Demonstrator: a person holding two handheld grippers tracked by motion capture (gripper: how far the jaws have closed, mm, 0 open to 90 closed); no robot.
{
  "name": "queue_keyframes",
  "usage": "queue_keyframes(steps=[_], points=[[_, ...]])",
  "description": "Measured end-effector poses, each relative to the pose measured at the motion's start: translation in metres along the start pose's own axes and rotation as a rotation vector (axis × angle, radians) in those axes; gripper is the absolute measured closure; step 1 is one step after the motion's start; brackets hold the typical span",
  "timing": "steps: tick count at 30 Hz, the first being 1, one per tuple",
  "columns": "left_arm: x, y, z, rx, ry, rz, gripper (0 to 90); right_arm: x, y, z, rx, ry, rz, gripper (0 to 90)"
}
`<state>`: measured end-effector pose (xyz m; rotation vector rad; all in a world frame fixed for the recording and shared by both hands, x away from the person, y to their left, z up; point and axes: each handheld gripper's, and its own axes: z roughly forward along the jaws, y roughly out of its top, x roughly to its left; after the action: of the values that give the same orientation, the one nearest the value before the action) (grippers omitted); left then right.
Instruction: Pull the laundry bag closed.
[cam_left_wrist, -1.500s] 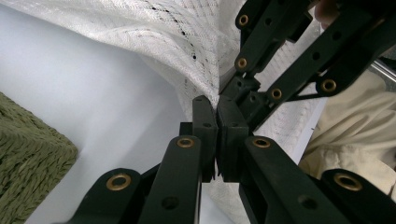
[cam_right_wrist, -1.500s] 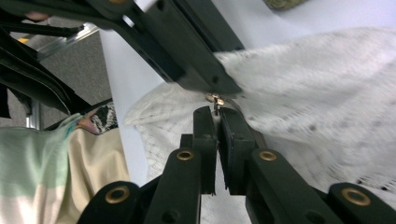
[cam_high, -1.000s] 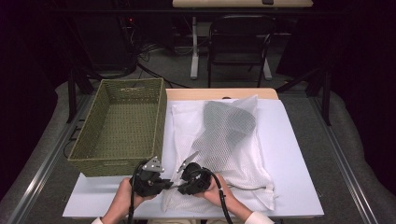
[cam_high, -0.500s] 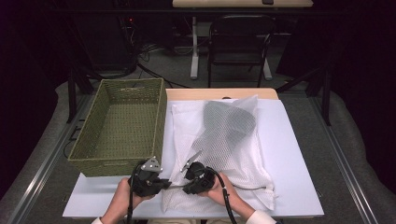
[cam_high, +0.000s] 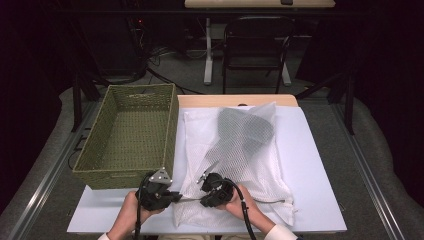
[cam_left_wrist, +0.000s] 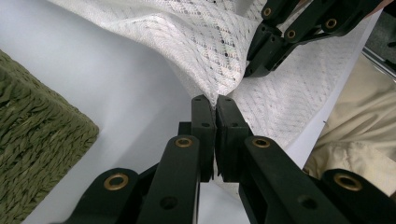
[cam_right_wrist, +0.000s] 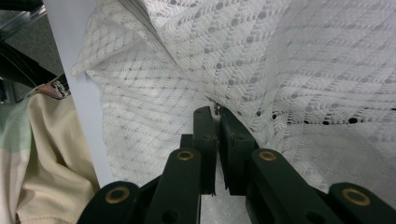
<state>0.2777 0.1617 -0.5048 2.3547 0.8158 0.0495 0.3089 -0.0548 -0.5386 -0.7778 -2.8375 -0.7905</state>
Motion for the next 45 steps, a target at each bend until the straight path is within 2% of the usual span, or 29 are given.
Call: queue_keyframes(steps=[1,4,9,10,19,24,26,36,45], points=[[0.001,0.0,0.0,0.007,0.002,0.01,87.9,0.0,0.0,0.0,0.007,0.001,0.011,85.9],[0.002,-0.001,0.001,0.009,0.0,0.007,87.9,-0.001,-0.001,0.0,0.012,0.002,0.022,85.9],[0.002,-0.001,0.0,0.005,0.004,-0.006,87.9,-0.004,-0.003,-0.002,0.016,-0.01,0.01,85.9],[0.002,-0.001,-0.001,0.009,0.003,0.002,87.9,-0.004,-0.003,-0.002,0.015,-0.012,0.011,85.9],[0.004,-0.003,-0.001,0.005,0.004,-0.011,88.1,-0.008,-0.007,-0.007,0.027,-0.027,0.03,86.0],[0.005,-0.004,-0.001,0.012,0.007,-0.007,88.0,-0.012,-0.009,-0.009,0.034,-0.028,0.025,86.0],[0.005,-0.004,0.0,0.006,0.003,-0.019,88.0,-0.013,-0.01,-0.011,0.042,-0.032,0.035,86.0],[0.007,-0.004,-0.001,0.019,0.009,-0.011,88.1,-0.02,-0.018,-0.018,0.052,-0.052,0.05,86.1],[0.009,-0.005,-0.001,0.017,0.007,-0.023,88.0,-0.027,-0.026,-0.025,0.059,-0.064,0.074,86.0]])
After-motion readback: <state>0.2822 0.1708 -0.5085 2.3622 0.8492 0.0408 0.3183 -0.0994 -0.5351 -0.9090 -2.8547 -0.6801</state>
